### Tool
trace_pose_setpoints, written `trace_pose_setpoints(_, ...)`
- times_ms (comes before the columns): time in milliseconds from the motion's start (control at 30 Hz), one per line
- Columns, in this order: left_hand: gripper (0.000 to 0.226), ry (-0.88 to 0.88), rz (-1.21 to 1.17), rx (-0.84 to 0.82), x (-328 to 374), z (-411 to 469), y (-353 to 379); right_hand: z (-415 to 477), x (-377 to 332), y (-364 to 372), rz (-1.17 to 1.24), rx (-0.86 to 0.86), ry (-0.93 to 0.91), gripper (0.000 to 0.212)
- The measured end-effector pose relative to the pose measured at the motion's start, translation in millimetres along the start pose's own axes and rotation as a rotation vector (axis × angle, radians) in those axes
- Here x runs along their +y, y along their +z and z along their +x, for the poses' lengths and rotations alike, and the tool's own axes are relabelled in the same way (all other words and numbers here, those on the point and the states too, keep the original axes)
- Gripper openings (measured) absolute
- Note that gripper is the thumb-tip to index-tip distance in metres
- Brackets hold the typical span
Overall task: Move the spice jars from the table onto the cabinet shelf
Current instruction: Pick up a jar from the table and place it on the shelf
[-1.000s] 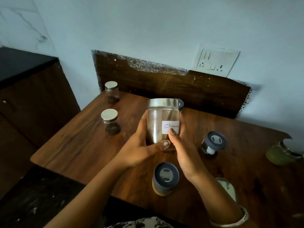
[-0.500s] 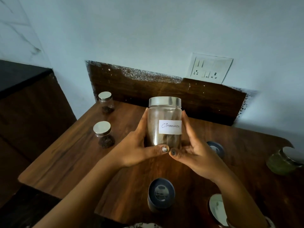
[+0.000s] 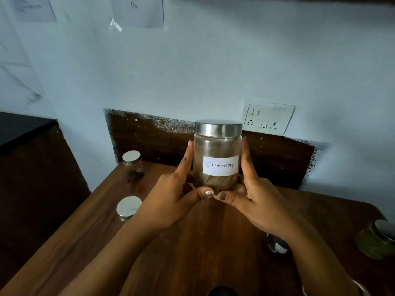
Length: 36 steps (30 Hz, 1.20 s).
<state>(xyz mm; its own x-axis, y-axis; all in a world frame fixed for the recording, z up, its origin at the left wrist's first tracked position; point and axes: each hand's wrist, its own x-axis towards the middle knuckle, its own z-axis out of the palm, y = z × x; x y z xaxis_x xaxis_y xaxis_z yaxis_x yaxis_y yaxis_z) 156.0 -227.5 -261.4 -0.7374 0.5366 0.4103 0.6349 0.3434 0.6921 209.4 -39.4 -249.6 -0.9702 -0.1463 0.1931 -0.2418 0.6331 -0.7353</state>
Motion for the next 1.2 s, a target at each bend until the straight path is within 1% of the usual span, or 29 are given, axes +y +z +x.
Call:
trace_pose_setpoints(133, 0.093, 0.044, 0.098, 0.087, 5, 50, -41, 49, -30, -21, -0.178, 0.154, -0.081, 0.105)
trace_pose_setpoints(233, 0.091, 0.119, 0.180, 0.155, 14, 91, -74, 89, -53, -37, -0.268, 0.327, -0.126, 0.100)
trace_pose_setpoints(367, 0.085, 0.232, 0.268, 0.241, 30, 148, -113, 142, -85, -67, -0.180, 0.551, -0.219, 0.098)
trace_pose_setpoints(433, 0.082, 0.251, 0.262, 0.305, 35, 174, -129, 165, -100, -84, -0.183, 0.629, -0.283, 0.099)
trace_pose_setpoints(533, 0.074, 0.301, 0.215, 0.418, 45, 215, -157, 202, -126, -107, -0.259, 0.725, -0.377, 0.098)
trace_pose_setpoints(633, 0.066, 0.352, 0.166, 0.472, 57, 253, -183, 239, -146, -129, -0.343, 0.818, -0.424, 0.096)
trace_pose_setpoints(733, 0.061, 0.369, 0.143, 0.489, 61, 285, -205, 272, -159, -145, -0.354, 0.809, -0.400, 0.095)
trace_pose_setpoints(800, 0.057, 0.347, 0.143, 0.554, 56, 302, -216, 293, -166, -150, -0.308, 0.780, -0.394, 0.091)
trace_pose_setpoints(867, 0.052, 0.309, 0.154, 0.603, 46, 316, -224, 311, -169, -152, -0.287, 0.772, -0.360, 0.086)
trace_pose_setpoints(933, 0.046, 0.278, 0.150, 0.619, 34, 325, -227, 328, -169, -150, -0.304, 0.782, -0.286, 0.077)
trace_pose_setpoints(1000, 0.043, 0.259, 0.135, 0.631, 22, 333, -230, 345, -168, -143, -0.381, 0.803, -0.177, 0.065)
trace_pose_setpoints(1100, 0.039, 0.248, 0.129, 0.670, 7, 343, -232, 362, -170, -132, -0.609, 0.866, -0.016, 0.049)
trace_pose_setpoints(1200, 0.032, 0.269, 0.183, 0.756, -1, 352, -230, 373, -170, -123, -0.778, 0.944, 0.040, 0.041)
